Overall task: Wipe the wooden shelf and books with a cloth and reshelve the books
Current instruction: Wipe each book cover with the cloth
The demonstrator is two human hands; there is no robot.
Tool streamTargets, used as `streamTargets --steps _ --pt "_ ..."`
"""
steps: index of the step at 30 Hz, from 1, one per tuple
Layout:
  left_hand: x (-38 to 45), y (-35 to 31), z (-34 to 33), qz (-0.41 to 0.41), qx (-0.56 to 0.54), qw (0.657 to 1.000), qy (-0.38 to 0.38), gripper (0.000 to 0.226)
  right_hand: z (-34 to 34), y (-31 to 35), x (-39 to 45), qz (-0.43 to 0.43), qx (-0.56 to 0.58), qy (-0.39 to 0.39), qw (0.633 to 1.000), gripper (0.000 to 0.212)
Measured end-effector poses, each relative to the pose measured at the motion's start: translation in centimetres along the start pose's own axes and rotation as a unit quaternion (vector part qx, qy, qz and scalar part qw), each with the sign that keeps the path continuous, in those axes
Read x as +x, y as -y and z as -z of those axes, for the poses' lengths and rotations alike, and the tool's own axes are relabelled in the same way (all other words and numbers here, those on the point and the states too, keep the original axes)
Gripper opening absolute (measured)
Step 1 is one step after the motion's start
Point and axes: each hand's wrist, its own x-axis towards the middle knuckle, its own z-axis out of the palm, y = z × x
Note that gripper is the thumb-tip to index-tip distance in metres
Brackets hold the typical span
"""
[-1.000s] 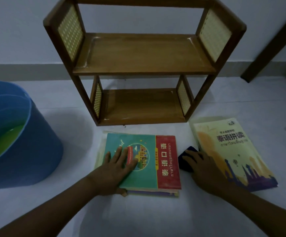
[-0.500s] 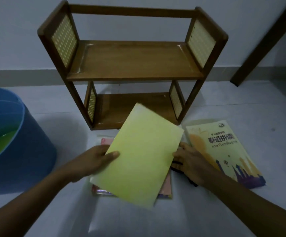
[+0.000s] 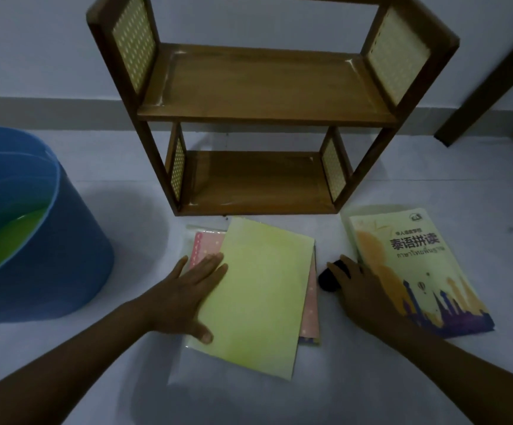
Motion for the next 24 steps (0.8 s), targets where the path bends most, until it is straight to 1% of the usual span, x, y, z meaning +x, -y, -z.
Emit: streamTargets --steps 2,3,4,5,6,7,8,9,10,11,12,13,14,15,16,17,18,19,20,21,22,23,24 --pt "0.3 0.5 -0.6 0.002 0.0 1.0 0.003 0.128 2.3 1.1 1.6 -0.052 0.089 -0.061 0.993 0.034" --pt "0.3 0.7 -0.7 0.002 0.004 1.0 0.005 0.128 3.1 2.4 2.5 -0.06 0.114 -0.088 0.988 0.031" --pt "0.3 0.8 -0.8 0.001 0.007 1.0 0.003 0.129 3.4 4.0 3.0 -0.05 0.124 -0.113 0.985 0.033" --pt "0.3 0.8 -0.9 0.0 0.008 1.0 -0.001 0.129 3.7 6.2 3.0 -0.029 0.128 -0.109 0.985 0.037" --pt "0.4 0.9 -1.0 0.001 0.01 1.0 -0.005 0.13 3.7 8.7 2.3 0.019 0.145 -0.097 0.985 0.036" --pt "0.4 0.9 -1.1 0.0 0.012 1.0 -0.01 0.13 3.4 11.3 1.2 0.085 0.135 -0.08 0.984 0.031" --pt "0.4 0.8 -1.0 -0.001 0.013 1.0 -0.013 0.13 2.7 13.5 -0.2 0.187 0.093 -0.059 0.976 0.023" --pt "0.4 0.8 -0.9 -0.005 0.016 1.0 -0.014 0.13 2.3 15.1 -1.4 0.307 0.029 -0.028 0.951 0.019" --pt "0.4 0.7 -0.9 -0.007 0.017 1.0 -0.012 0.13 2.0 15.8 -2.0 0.415 -0.023 -0.001 0.91 0.019" --pt "0.4 0.7 -0.9 -0.007 0.015 1.0 -0.013 0.13 1.6 15.5 -1.2 0.486 -0.009 0.02 0.873 0.021" --pt "0.3 0.7 -0.9 -0.006 0.011 1.0 -0.014 0.13 1.3 14.7 0.2 0.5 0.078 0.036 0.862 0.023" --pt "0.3 0.7 -0.9 -0.004 0.009 1.0 -0.014 0.13 1.4 13.5 2.3 0.462 0.124 0.043 0.877 0.03" --pt "0.3 0.7 -0.9 -0.002 0.01 1.0 -0.015 0.13 1.9 12.4 4.6 0.378 0.085 0.005 0.922 0.039" --pt "0.2 0.7 -1.0 -0.002 0.011 1.0 -0.016 0.13 2.6 11.7 6.3 0.253 0.033 0.016 0.967 0.044" --pt "0.2 0.7 -1.0 0.001 0.009 1.0 -0.016 0.13 2.7 11.5 7.4 0.116 0.028 0.038 0.992 0.049" --pt "0.1 0.7 -1.1 0.002 0.008 1.0 -0.016 0.13 2.9 12.5 7.5 0.053 0.024 0.04 0.997 0.056" --pt "0.1 0.7 -1.1 0.003 0.007 1.0 -0.014 0.13 3.0 14.0 6.6 0.043 0.011 0.05 0.998 0.064" --pt "0.2 0.8 -1.1 0.002 0.007 1.0 -0.015 0.13 2.0 15.4 5.1 0.094 0.007 0.041 0.995 0.07" --pt "0.2 0.8 -1.1 0.0 0.008 1.0 -0.016 0.13 1.2 16.6 3.2 0.179 -0.004 0.032 0.983 0.069" --pt "0.3 0.9 -1.1 -0.002 0.008 1.0 -0.019 0.13 0.6 16.8 2.1 0.257 -0.018 0.045 0.965 0.062" --pt "0.4 1.0 -1.1 -0.003 0.008 1.0 -0.021 0.13 0.3 15.9 2.6 0.314 -0.035 0.031 0.948 0.056" --pt "0.5 0.9 -1.1 -0.002 0.009 1.0 -0.02 0.13 0.5 14.5 3.8 0.325 -0.052 -0.002 0.944 0.052" --pt "0.4 0.9 -1.2 0.0 0.012 1.0 -0.017 0.131 0.7 12.9 5.3 0.288 -0.056 -0.032 0.955 0.047"
